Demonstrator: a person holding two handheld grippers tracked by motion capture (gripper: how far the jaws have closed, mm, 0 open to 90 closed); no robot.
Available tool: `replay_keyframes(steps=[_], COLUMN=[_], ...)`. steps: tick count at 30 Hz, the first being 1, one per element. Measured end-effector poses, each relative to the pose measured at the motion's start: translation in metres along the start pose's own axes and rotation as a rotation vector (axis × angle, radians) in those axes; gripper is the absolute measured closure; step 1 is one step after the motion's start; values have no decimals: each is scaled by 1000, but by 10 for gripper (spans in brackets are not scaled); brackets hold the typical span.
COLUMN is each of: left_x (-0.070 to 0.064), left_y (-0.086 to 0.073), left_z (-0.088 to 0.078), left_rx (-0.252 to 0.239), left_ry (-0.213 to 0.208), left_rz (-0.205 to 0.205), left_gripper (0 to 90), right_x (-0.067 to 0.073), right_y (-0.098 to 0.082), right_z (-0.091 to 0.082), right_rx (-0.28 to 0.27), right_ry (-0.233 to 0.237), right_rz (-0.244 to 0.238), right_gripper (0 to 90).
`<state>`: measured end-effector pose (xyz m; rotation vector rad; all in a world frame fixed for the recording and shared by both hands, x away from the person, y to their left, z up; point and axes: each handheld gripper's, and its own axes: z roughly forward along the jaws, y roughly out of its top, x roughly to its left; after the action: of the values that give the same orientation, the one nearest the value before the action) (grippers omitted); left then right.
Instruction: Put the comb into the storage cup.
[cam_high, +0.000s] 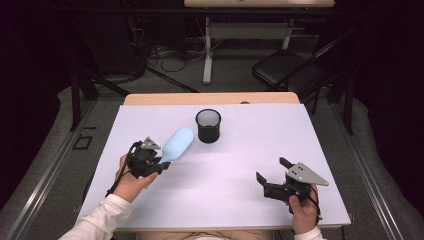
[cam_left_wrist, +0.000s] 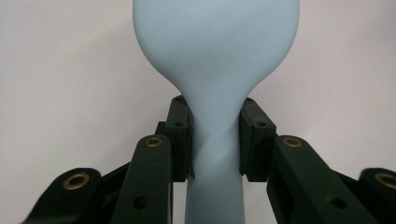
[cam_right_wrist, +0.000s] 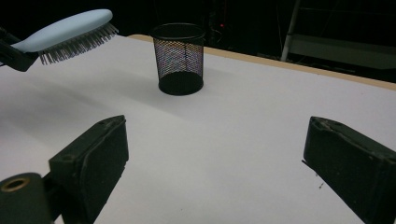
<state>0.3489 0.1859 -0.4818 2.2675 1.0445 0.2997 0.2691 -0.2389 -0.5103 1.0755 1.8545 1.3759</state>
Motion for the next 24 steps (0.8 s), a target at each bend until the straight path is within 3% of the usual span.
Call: replay_keyframes(steps=[9,24], left_x=[-1,-4], left_y=[8,24], left_z=[-4,-20], left_rx=[-36,-138], left_ry=[-2,0], left_rz=[1,10], left_gripper=[695,695], right_x=[0,0], right_y=[0,-1], right_z=[0,1], right_rx=[0,1], right_ry=[0,1], right_rz=[2,2], right_gripper=[61,62])
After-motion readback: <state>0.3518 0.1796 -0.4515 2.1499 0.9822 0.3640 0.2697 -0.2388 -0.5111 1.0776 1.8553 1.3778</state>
